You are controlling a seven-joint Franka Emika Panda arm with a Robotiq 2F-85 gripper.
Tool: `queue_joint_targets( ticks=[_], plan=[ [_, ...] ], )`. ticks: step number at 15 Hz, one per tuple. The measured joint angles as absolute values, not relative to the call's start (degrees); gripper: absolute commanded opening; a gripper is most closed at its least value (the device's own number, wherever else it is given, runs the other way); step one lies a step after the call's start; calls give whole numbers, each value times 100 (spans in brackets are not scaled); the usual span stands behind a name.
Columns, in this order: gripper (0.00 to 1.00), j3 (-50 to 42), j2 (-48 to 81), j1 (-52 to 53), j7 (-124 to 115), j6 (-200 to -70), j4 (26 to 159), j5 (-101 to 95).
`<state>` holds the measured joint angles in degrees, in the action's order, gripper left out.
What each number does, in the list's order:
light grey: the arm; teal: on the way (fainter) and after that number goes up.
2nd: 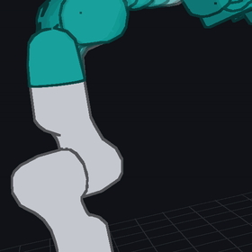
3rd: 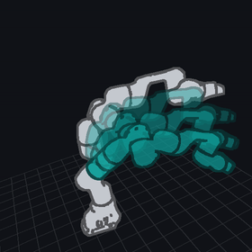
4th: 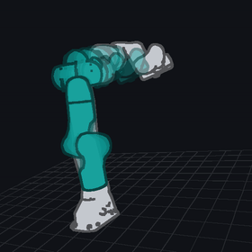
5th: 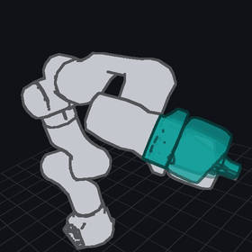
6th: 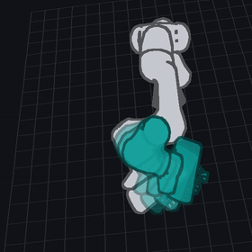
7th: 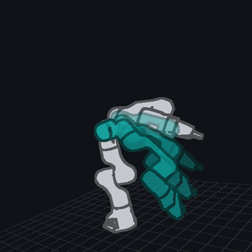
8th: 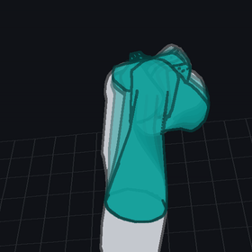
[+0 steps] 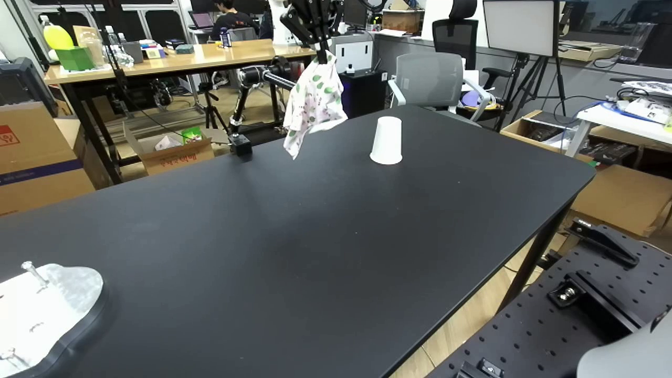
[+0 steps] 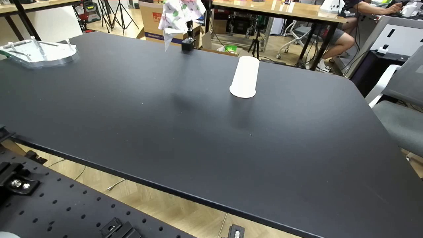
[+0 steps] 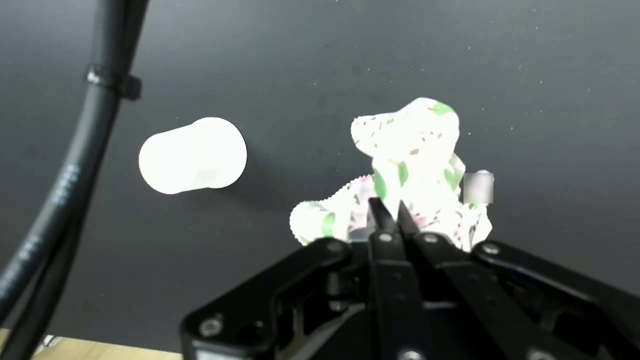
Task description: Hang the cloth on the rack.
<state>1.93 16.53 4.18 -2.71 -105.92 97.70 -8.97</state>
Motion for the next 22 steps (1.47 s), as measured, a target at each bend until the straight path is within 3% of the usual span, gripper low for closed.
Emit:
queue_joint_targets(
  ticks=[22],
  plan=[
    [1,15,1678,234,-418,-11072,10045,-738]
  ],
)
